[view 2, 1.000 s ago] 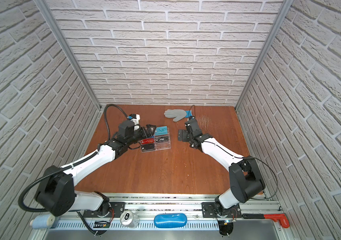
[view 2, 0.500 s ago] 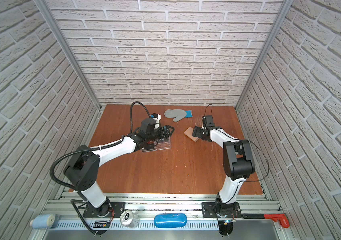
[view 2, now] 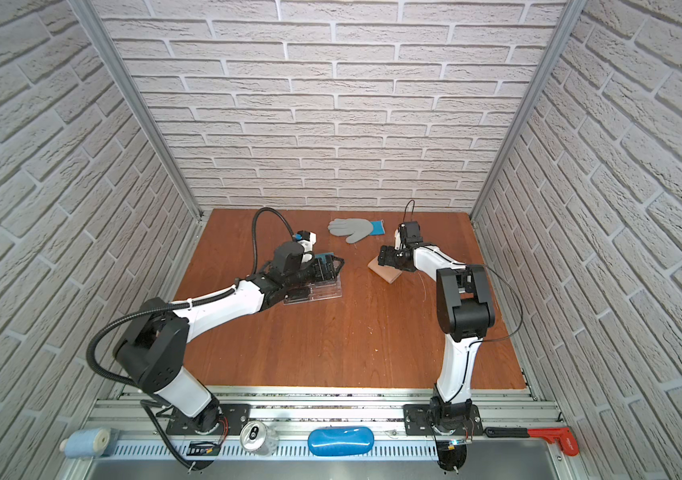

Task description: Take the credit cards out of the card holder

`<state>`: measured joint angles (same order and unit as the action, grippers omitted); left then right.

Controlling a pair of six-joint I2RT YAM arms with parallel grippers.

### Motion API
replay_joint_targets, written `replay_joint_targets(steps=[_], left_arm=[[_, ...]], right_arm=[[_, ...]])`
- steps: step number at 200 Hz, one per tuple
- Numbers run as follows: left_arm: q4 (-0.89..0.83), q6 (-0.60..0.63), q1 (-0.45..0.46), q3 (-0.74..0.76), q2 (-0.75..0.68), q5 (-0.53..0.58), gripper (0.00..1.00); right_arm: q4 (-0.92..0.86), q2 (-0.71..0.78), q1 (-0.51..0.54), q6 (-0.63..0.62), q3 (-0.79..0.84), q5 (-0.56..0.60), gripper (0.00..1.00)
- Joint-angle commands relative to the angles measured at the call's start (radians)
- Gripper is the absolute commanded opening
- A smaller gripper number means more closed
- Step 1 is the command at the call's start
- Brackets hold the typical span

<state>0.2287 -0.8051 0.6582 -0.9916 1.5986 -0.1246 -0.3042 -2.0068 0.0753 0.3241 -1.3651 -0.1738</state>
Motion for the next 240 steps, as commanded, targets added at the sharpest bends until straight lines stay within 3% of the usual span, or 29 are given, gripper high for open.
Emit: replay_joint_targets(steps=[1, 83, 208, 240], left_arm=[[0.093, -0.003, -0.008, 0.076, -0.077, 0.023, 0.98], [0.088, 0.012, -0.015, 0.220, -0.224, 0.020, 0.98], [0.213, -0.071, -0.011, 0.335, -0.192, -0.015, 0.98], [0.213, -0.076, -0.011, 0.359, -0.196, -0.010, 0.98]], right_arm=[[0.000, -0.018, 0.015, 0.014, 0.009, -0.047, 0.82], [0.088, 0.095, 0.150, 0.111, 0.230, 0.041, 0.69], [0.156, 0.231, 0.284, 0.196, 0.456, 0.136, 0.54], [0.194, 0.226, 0.313, 0.227, 0.488, 0.139, 0.43]])
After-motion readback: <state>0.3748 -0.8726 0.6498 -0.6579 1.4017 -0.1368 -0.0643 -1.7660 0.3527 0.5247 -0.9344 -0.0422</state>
